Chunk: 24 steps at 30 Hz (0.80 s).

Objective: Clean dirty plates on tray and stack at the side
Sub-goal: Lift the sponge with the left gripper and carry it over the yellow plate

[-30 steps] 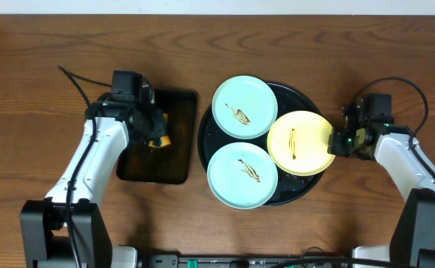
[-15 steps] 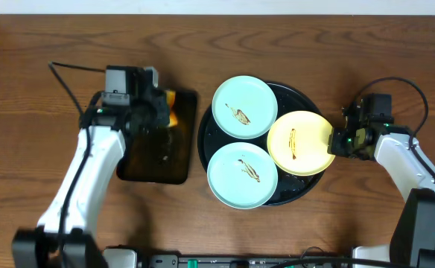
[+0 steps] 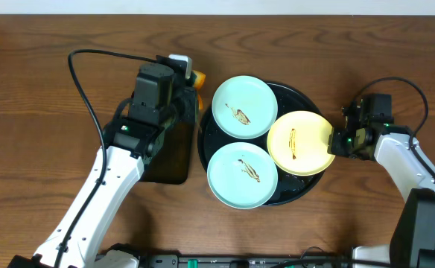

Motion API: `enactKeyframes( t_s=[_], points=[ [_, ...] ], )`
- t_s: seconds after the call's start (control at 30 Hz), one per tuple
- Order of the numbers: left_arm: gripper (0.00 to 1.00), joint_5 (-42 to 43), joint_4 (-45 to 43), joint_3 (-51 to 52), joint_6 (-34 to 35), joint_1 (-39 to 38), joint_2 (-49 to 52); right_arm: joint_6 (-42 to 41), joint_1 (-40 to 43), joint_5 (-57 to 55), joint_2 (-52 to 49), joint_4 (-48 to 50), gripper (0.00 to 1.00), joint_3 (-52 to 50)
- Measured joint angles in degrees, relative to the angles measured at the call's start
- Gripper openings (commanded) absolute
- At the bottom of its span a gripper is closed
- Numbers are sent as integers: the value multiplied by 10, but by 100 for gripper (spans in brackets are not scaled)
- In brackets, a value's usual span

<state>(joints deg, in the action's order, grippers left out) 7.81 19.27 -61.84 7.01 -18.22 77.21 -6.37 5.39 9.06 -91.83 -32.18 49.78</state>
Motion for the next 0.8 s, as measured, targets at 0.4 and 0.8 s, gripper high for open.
enactKeyframes(
  t_s=[0.4, 0.8],
  points=[
    [8, -93, 57, 0, 0, 0, 19, 0, 0, 0, 0, 0, 1, 0],
    [7, 19, 14, 0, 20, -1, 24, 0, 0, 0, 0, -1, 1, 0]
  ],
)
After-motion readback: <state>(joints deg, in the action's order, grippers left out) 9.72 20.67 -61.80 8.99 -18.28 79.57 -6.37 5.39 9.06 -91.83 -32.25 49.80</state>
